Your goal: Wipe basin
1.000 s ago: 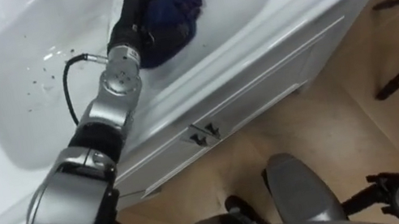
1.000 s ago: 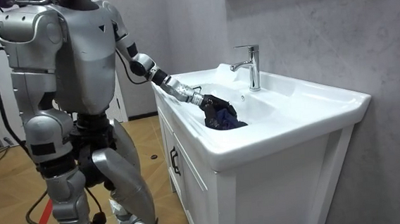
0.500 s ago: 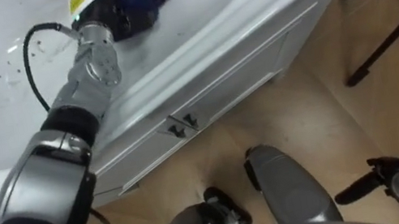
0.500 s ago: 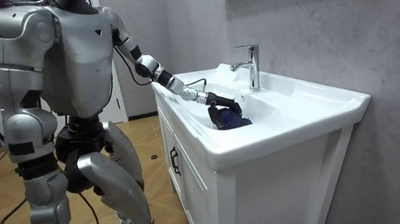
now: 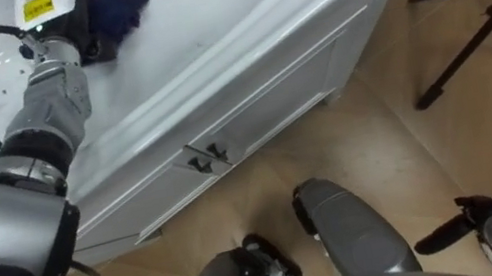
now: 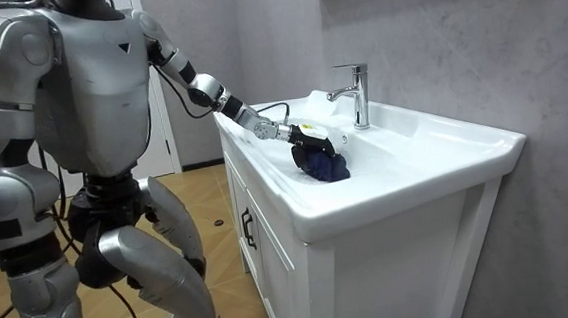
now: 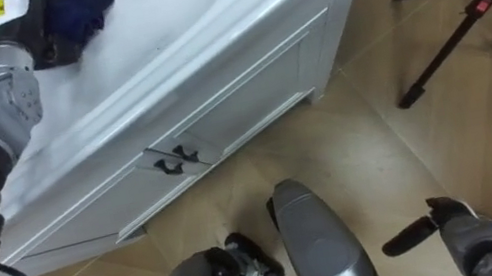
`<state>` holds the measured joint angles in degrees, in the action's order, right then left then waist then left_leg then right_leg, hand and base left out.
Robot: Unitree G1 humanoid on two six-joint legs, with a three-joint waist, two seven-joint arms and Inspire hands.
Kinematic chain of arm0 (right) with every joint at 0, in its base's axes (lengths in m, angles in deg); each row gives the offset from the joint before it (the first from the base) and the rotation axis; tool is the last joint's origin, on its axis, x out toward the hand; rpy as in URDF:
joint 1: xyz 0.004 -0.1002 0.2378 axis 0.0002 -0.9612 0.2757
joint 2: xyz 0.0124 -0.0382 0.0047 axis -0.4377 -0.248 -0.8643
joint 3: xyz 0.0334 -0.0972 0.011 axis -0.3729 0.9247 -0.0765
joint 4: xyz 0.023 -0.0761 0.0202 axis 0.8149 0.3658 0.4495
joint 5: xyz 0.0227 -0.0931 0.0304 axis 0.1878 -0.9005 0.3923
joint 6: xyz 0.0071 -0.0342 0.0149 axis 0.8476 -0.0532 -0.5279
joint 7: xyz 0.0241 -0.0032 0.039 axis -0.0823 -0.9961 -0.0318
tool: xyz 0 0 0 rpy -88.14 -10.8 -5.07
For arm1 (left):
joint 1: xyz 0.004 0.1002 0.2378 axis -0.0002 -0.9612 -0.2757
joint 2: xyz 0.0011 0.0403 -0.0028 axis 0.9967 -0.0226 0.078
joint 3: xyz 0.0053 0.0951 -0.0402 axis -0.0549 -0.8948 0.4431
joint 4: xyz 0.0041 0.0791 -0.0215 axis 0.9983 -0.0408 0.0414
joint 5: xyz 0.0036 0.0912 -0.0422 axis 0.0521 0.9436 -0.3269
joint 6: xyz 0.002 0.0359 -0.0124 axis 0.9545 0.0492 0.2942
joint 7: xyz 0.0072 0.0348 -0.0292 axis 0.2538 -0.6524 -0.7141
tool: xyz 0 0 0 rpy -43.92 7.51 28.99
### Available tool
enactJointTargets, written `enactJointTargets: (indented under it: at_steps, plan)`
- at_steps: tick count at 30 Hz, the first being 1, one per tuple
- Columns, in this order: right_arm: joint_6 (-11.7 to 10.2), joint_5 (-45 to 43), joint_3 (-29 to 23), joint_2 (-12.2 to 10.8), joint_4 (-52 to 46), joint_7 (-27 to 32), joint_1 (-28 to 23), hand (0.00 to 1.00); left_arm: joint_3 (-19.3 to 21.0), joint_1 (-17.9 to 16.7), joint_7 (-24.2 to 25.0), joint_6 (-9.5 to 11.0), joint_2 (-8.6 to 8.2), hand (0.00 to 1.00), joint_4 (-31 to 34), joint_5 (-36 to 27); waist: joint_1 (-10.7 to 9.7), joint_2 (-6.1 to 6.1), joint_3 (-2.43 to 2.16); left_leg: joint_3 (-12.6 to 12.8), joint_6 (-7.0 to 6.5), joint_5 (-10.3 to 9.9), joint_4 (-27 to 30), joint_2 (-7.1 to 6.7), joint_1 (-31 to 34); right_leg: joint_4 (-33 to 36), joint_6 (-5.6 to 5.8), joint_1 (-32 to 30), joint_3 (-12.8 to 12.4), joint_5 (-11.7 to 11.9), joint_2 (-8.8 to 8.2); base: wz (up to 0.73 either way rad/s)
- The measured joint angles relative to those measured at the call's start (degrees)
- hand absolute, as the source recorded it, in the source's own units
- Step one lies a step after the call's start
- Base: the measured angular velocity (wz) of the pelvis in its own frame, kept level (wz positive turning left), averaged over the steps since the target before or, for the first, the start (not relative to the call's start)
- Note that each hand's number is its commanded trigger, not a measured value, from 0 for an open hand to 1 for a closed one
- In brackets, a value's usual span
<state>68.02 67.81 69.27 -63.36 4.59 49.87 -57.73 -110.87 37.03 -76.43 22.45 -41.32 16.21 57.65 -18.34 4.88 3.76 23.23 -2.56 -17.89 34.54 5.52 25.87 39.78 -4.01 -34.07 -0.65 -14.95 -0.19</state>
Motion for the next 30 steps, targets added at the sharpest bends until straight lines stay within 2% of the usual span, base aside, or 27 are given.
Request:
enactJointTargets:
  at_steps: [3,4,7,9,13,17,18,19,20,21,23,24,25,27,30]
  plan:
    - [-0.1,0.0,-0.1,-0.3,0.0,1.9,0.6,0.0,0.0,-0.1,0.0,-1.5,0.05,1.0,-0.1,0.8,0.1,-0.05,-0.04,0.0,0.26,0.0,0.8,0.8,0.2,0.0,-0.36,0.0,0.2,0.2,0.54,-0.03]
    - [-0.1,0.1,-0.3,-0.6,0.0,2.5,0.6,0.0,0.1,-0.3,-0.1,-1.9,0.1,1.0,-0.1,0.8,0.1,-0.15,-0.2,-0.1,0.33,0.0,1.0,0.9,0.4,0.1,-0.52,0.0,0.2,0.2,0.69,0.0]
    - [-0.1,0.2,-0.3,-1.1,0.2,3.2,0.6,0.0,0.0,-0.6,-0.1,-2.1,0.3,1.0,-0.1,1.0,0.8,-0.33,-0.47,-0.1,0.49,0.1,1.3,1.23,0.0,0.0,-0.97,0.2,0.3,0.5,1.02,-0.02]
    - [-0.1,0.4,-0.3,-1.5,0.4,3.9,0.8,0.0,0.1,-1.6,-0.2,-2.1,0.48,1.0,-0.1,1.5,1.5,-0.88,-0.69,-0.2,0.8,0.2,1.5,1.68,-0.6,-0.2,-1.4,1.3,0.5,0.5,1.34,0.0]
    - [-0.1,-0.1,-0.3,-1.8,1.4,4.5,0.9,0.0,0.3,-2.8,-0.6,-2.1,1.02,1.0,0.0,2.7,1.7,-0.89,-0.89,-1.7,1.14,0.4,1.7,1.69,-0.6,-0.9,-1.42,2.0,1.6,0.5,1.4,0.1]
    - [-0.3,-0.1,-0.3,-2.1,2.1,5.3,0.8,0.0,0.3,-4.5,-1.1,-2.1,1.07,1.0,-0.1,2.8,2.4,-0.44,-1.44,-2.7,1.35,0.6,1.0,1.64,-1.3,-2.0,-1.48,3.5,2.5,0.6,1.41,0.08]
    - [-0.2,-0.2,-0.4,-2.0,2.2,5.5,0.3,0.0,0.6,-5.3,-1.1,-2.1,1.07,1.0,-0.1,3.3,3.1,-0.37,-1.54,-2.7,1.47,0.7,0.6,1.57,-1.9,-2.4,-1.81,4.2,2.5,0.8,1.45,0.0]
    - [-0.2,-0.9,-1.1,-2.0,2.2,5.5,0.1,0.0,1.5,-6.5,-1.1,-2.1,1.24,1.0,0.0,4.4,3.8,-0.22,-1.88,-2.7,1.55,0.8,0.2,1.49,-2.5,-2.5,-1.91,4.6,2.5,0.7,1.44,0.0]
    - [-0.1,-1.4,-1.7,-2.0,2.3,5.5,0.0,0.0,2.2,-7.0,-1.1,-2.2,1.29,1.0,0.0,5.1,4.1,-0.1,-1.96,-2.7,1.63,0.8,0.1,1.48,-2.7,-2.7,-1.92,4.9,2.5,0.7,1.44,0.0]
    - [-0.1,-1.8,-2.3,-2.0,2.3,5.9,-0.5,0.0,3.7,-8.4,-1.1,-2.2,1.37,1.0,0.0,5.7,4.8,0.08,-2.33,-2.8,1.75,0.9,-0.2,1.46,-3.2,-3.1,-1.88,5.3,2.6,0.7,1.48,0.0]
    - [-0.1,-2.0,-2.6,-2.0,2.4,6.1,-1.3,0.0,5.4,-10.2,-1.2,-2.2,1.81,1.0,0.1,6.5,6.0,0.16,-2.52,-3.4,1.88,1.0,-0.3,1.0,-4.1,-3.1,-2.05,6.1,2.6,0.4,1.41,0.0]
    - [-0.1,-2.1,-2.6,-1.9,2.4,6.1,-1.9,0.0,6.2,-11.8,-1.4,-2.3,1.99,1.0,0.4,7.6,7.0,0.43,-3.12,-3.9,1.97,1.1,-0.8,0.65,-4.6,-3.2,-2.0,6.6,2.5,0.2,1.37,0.0]
    - [-0.1,-2.1,-2.6,-1.8,2.7,6.2,-2.0,0.0,6.2,-13.3,-1.5,-2.6,2.09,1.0,1.0,7.6,7.6,0.81,-3.41,-4.4,2.01,1.1,-1.1,0.39,-5.4,-3.4,-1.9,7.4,2.4,0.0,1.33,0.0]
    - [0.0,-2.1,-2.6,-1.9,2.8,6.1,-1.9,0.0,6.2,-15.1,-1.7,-2.8,2.09,1.0,1.5,7.6,7.9,1.16,-3.64,-5.3,2.24,1.3,-2.2,-0.31,-6.8,-4.1,-1.47,8.7,2.4,-0.2,1.23,0.0]
    - [-0.1,-3.7,-2.7,-1.9,2.9,6.1,-2.0,0.0,6.3,-16.7,-2.1,-3.0,2.09,1.0,1.5,9.1,7.9,1.12,-3.63,-5.4,2.48,1.9,-4.0,-0.57,-9.2,-5.5,-1.47,10.9,2.5,-0.2,1.31,0.0]
